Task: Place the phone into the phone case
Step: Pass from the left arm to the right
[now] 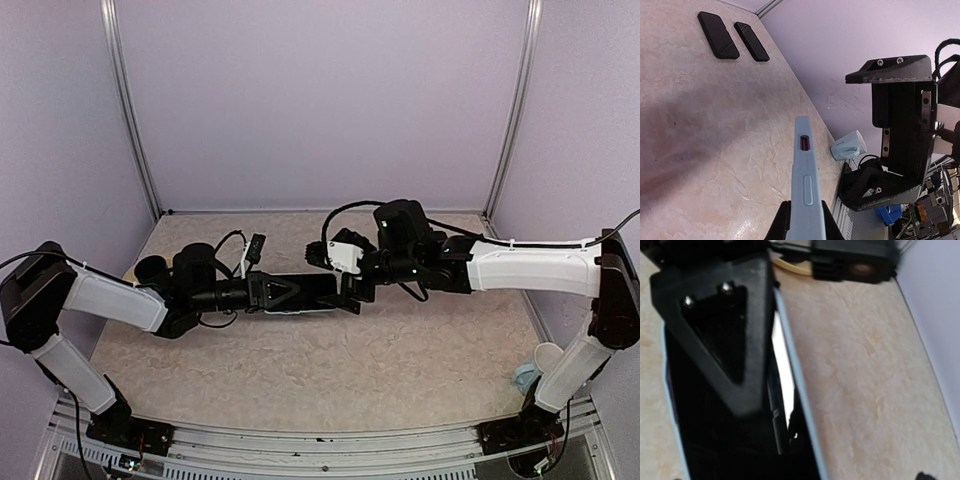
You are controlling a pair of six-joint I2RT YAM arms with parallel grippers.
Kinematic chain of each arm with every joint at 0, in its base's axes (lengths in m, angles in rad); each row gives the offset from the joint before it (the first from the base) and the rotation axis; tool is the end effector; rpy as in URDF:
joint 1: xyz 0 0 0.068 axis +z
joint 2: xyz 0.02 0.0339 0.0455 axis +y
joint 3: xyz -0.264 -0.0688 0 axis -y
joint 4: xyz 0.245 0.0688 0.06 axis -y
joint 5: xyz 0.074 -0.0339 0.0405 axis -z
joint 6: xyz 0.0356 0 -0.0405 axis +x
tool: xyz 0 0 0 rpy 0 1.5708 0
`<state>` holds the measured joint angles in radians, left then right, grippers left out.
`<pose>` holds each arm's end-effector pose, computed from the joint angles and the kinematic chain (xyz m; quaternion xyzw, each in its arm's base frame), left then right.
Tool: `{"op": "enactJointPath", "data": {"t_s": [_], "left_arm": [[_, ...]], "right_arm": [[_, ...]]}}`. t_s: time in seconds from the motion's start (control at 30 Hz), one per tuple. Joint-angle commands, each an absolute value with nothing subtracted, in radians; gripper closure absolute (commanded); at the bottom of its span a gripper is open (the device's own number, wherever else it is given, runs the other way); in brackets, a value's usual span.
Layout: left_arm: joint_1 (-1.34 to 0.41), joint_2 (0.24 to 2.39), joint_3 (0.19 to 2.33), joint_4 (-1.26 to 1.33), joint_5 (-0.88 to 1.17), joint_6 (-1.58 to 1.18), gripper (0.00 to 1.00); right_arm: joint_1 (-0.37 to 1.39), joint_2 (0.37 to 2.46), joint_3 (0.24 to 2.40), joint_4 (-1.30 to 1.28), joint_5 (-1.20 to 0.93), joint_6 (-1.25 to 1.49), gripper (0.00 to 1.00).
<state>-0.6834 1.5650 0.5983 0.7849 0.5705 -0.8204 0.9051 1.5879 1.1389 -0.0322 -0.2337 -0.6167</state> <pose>0.2277 -0.2102 0.1911 0.1292 0.7479 -0.5774 0.3009 0.2205 0.2942 0.2749 -0.6295 0.5735 0.1726 0.4950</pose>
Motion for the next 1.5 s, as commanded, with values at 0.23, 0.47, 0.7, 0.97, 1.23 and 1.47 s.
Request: {"op": "enactJointPath", "data": {"t_s": [0.23, 0.47, 0.7, 0.97, 1.23, 1.47], "left_arm": [[-0.705, 1.551, 0.671, 0.775, 0.541, -0.769, 1.00], [-0.716, 1.545, 0.687, 0.743, 0.529, -0.747, 1.00], [-0.721, 1.536, 0.698, 0.715, 0.515, -0.729, 1.00], [-0.725, 1.530, 0.704, 0.697, 0.506, -0.719, 1.00], [-0.732, 1.532, 0.704, 0.698, 0.500, -0.719, 1.00], [-0.732, 1.531, 0.701, 0.696, 0.498, -0.716, 1.00]], "right_arm": [[0.963, 1.683, 1.260, -0.102, -0.280, -0.637, 0.00], [0.963, 1.732, 1.310, -0.158, -0.320, -0.616, 0.00], [0.965, 1.756, 1.329, -0.166, -0.344, -0.596, 0.00], [0.966, 1.773, 1.327, -0.171, -0.338, -0.589, 0.00], [0.980, 1.778, 1.303, -0.094, -0.219, -0.592, 0.00], [0.988, 1.789, 1.303, -0.080, -0.201, -0.597, 0.00]]}}
